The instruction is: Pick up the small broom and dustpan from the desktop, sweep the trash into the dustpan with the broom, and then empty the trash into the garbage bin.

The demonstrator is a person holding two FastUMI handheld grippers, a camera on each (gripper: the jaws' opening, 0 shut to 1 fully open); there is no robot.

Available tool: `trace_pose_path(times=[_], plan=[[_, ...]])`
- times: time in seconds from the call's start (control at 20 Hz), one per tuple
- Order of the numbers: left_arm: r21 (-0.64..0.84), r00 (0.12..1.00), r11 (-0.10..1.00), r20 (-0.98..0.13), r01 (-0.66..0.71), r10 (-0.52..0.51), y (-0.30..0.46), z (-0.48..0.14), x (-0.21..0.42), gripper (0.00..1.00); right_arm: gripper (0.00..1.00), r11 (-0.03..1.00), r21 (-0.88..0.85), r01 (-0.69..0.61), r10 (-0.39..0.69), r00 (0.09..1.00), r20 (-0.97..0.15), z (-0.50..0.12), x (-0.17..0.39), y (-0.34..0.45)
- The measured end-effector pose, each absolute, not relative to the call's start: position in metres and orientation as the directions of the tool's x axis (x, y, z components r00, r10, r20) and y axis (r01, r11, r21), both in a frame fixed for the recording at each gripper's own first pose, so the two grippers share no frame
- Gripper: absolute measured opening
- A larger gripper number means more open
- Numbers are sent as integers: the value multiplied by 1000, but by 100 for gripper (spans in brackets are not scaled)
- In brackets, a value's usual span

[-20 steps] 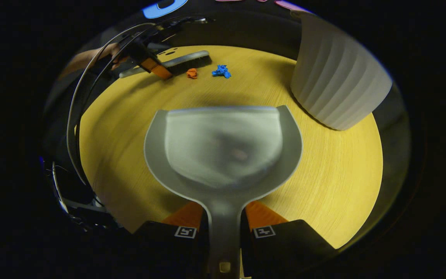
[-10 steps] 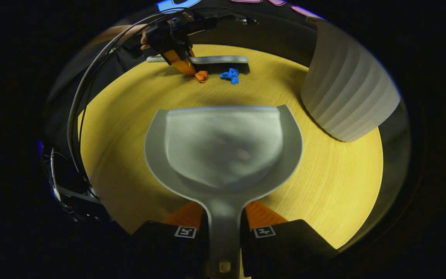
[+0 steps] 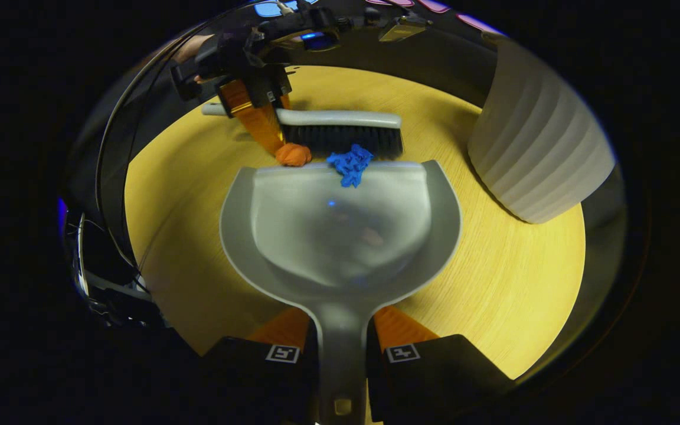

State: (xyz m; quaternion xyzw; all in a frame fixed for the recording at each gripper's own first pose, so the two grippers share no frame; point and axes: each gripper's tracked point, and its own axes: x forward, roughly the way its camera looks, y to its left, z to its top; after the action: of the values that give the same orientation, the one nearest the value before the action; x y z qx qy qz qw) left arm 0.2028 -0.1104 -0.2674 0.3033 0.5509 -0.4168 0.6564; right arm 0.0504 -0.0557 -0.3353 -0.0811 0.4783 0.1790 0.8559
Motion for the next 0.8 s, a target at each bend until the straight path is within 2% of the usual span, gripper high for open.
trace_pose_path(times=[0.05,0.15,0.2,0.25,0.3,0.35,0.4,0.45,0.5,0.55,0.6,0.8], plan=[[-84,24,458,-974,885,-225,-115,-266,192,28,42,921,33,-388,230,475,-849,-336,50,-55],[-139,-26,450,-969,882,-247,-122,-265,169,28,34,918,32,-396,233,471,-851,-337,49,-57],[-176,-55,463,-963,868,-263,-124,-263,160,31,41,917,31,-397,233,471,-851,-336,48,-56],[-206,-74,479,-957,854,-280,-126,-261,151,28,38,917,33,-398,235,472,-850,-335,48,-56],[-206,-65,492,-955,846,-289,-129,-260,145,28,41,916,37,-401,239,468,-851,-336,48,-57],[-185,-31,509,-955,840,-296,-132,-261,144,28,38,915,39,-401,241,468,-850,-336,48,-57],[-168,7,533,-951,829,-310,-134,-261,143,31,41,916,39,-399,242,473,-847,-334,49,-57],[-175,30,558,-940,811,-339,-137,-259,138,27,38,918,38,-396,243,482,-842,-332,51,-57],[-179,54,584,-931,792,-360,-138,-256,134,31,42,919,40,-391,245,490,-837,-334,52,-55],[-159,93,613,-929,774,-358,-137,-253,132,28,41,922,51,-383,250,489,-836,-337,51,-54],[-121,142,643,-929,756,-343,-135,-255,133,28,38,925,63,-375,255,489,-834,-337,50,-54],[-42,324,763,-889,645,-323,-116,-231,126,28,38,931,43,-364,239,514,-824,-333,49,-57]])
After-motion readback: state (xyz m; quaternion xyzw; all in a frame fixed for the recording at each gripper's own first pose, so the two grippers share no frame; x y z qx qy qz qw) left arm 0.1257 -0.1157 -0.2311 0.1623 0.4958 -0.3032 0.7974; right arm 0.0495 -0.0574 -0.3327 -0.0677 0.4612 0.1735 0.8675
